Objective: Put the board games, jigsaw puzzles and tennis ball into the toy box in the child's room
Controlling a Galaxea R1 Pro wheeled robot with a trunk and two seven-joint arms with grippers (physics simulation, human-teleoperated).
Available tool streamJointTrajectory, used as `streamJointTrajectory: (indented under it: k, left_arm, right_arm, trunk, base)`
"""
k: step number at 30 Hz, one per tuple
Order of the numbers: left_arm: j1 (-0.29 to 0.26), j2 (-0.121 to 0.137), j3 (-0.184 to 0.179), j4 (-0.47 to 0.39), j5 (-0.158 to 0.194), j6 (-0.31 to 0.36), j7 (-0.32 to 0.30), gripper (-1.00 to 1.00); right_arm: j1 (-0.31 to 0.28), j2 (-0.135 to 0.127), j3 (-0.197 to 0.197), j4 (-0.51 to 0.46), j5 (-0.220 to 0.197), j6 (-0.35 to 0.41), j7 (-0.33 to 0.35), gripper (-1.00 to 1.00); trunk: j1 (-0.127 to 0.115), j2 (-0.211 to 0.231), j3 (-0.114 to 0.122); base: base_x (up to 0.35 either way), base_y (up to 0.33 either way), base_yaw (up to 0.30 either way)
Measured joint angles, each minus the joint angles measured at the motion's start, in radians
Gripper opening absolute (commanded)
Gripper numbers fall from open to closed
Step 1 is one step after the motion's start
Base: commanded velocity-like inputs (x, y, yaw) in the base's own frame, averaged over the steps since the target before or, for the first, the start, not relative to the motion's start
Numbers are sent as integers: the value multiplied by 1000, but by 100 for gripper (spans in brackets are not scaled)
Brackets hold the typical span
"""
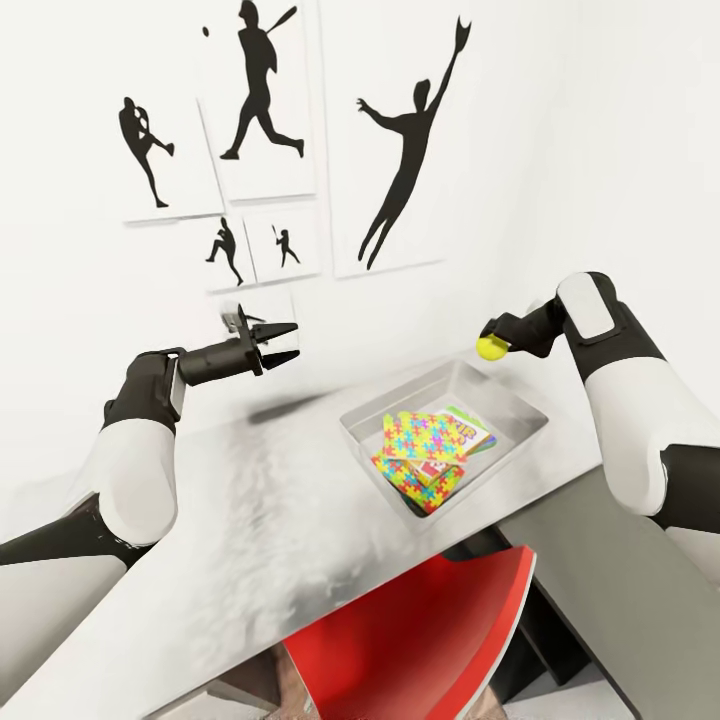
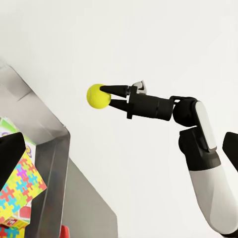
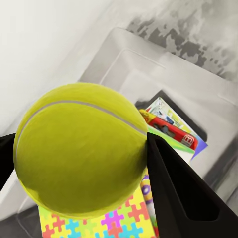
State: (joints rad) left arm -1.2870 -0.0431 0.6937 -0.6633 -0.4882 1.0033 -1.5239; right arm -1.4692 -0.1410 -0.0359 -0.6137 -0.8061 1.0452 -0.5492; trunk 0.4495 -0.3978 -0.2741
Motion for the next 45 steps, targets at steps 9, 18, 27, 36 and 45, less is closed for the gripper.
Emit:
streamJointTrajectory:
  k: [9,18,27,36,45]
  left_arm:
    - [-1,1,0,-2,0,1,-1,100]
    - [-2,0,0,-9,2,5,-4,100]
    - [-4,1,5,-45,4,6,-7,100]
    - [-7,-5,2,-70,5,8,-26,100]
    - [-8,-6,-72,-72,3,8,-39,100]
  right_arm:
    - [-3,-1,7,23,0,0,-2,-100]
    - [0,-2,10,51,1,0,-4,-100]
    - [0,-2,12,54,5,0,-5,-100]
    - [1,-3,13,56,9,0,-6,-100]
    - [1,-4,13,56,10,0,-6,-100]
  trunk:
    - [0,0,-15]
    - [0,0,-30]
    - [0,0,-45]
    - [0,0,-60]
    - [0,0,-74]
  base:
    - [0,0,0]
    - [0,0,0]
    - [0,0,0]
    - [0,0,0]
    - [0,0,0]
